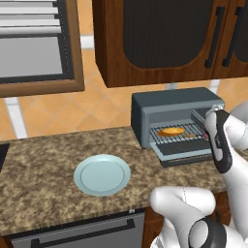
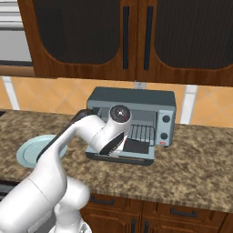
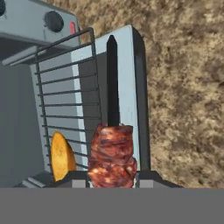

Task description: Pick up the kebab skewer and baguette bread, and place them inside the toaster oven. Close the toaster oven door and start by setting the timer.

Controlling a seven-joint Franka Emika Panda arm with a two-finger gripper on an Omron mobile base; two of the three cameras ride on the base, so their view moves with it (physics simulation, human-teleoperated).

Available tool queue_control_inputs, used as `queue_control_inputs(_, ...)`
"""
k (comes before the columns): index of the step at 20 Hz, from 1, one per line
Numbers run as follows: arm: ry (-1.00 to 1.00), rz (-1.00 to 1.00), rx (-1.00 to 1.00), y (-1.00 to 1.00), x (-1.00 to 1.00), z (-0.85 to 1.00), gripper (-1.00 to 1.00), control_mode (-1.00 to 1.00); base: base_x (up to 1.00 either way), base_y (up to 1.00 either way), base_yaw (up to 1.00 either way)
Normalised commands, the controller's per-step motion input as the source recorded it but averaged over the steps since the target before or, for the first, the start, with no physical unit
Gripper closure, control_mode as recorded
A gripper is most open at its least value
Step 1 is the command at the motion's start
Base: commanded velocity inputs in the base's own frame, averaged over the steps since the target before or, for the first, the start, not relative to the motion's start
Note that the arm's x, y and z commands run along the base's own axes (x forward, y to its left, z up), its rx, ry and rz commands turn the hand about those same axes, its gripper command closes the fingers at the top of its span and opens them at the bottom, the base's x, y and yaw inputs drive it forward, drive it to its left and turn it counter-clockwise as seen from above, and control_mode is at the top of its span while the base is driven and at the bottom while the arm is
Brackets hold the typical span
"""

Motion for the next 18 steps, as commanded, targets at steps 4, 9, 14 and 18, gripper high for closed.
queue_control_inputs(4, -0.04, 0.01, 0.0, 0.0, 0.63, 0.0, 1.0, -1.0, 0.0, 0.0, 0.0)
queue_control_inputs(9, -0.03, 0.0, -0.02, -0.04, 0.54, -0.03, 1.0, -1.0, 0.0, 0.0, 0.0)
queue_control_inputs(14, -0.02, 0.0, -0.07, -0.24, 0.31, -0.21, 1.0, -1.0, 0.0, 0.0, 0.0)
queue_control_inputs(18, -0.02, 0.0, -0.1, -0.1, 0.34, -0.24, 1.0, -1.0, 0.0, 0.0, 0.0)
